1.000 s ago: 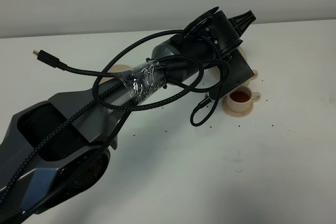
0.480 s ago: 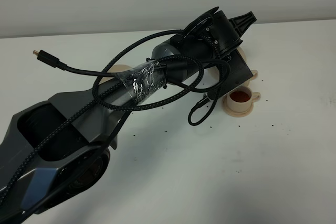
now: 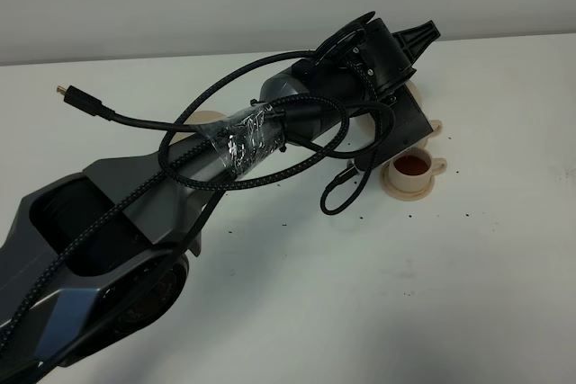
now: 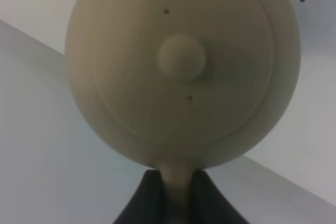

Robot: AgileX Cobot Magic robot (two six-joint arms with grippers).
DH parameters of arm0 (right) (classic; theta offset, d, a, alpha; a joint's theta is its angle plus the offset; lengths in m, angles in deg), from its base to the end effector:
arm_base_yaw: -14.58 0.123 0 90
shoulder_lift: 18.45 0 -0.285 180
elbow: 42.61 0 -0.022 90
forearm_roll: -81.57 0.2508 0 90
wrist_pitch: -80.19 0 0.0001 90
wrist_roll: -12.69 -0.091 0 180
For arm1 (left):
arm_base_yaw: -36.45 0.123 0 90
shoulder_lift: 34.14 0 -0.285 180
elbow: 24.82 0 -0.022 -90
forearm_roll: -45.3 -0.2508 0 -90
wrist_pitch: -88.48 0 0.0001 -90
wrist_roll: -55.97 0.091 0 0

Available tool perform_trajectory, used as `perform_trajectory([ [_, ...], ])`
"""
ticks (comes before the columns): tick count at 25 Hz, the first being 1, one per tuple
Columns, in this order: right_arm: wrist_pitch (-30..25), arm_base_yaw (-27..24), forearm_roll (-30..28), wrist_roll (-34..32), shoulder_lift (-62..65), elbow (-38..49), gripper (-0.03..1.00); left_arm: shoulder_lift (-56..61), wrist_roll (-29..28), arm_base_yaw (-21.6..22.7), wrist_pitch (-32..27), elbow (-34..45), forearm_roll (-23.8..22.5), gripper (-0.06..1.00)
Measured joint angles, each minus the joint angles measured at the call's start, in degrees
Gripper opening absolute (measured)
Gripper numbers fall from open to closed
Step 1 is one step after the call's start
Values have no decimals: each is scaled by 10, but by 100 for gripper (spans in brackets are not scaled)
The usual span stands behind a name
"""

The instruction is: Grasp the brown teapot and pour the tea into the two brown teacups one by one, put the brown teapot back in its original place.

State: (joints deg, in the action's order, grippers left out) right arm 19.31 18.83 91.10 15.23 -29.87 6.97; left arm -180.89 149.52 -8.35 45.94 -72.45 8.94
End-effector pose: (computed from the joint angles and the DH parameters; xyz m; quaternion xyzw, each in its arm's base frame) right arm 0.0050 0.0136 0.2731 -0.0515 0.8696 0.0903 0.4828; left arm 0.4144 -0.3600 0.2016 0.8913 0.1808 0.3790 0.1708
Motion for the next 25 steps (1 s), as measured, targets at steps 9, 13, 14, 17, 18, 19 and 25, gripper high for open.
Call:
perform_trajectory([
  [9,0,0,0,0,0,0,35,0,0,0,0,0,0,12],
  [13,0,0,0,0,0,0,35,0,0,0,0,0,0,12],
  [14,0,0,0,0,0,0,35,0,0,0,0,0,0,12],
  [17,0,0,0,0,0,0,35,0,1,0,0,0,2,12],
  [18,0,0,0,0,0,0,35,0,1,0,0,0,2,12],
  [19,0,0,0,0,0,0,35,0,1,0,0,0,2,12],
  [25,0,0,0,0,0,0,35,0,1,0,8,0,2,12],
])
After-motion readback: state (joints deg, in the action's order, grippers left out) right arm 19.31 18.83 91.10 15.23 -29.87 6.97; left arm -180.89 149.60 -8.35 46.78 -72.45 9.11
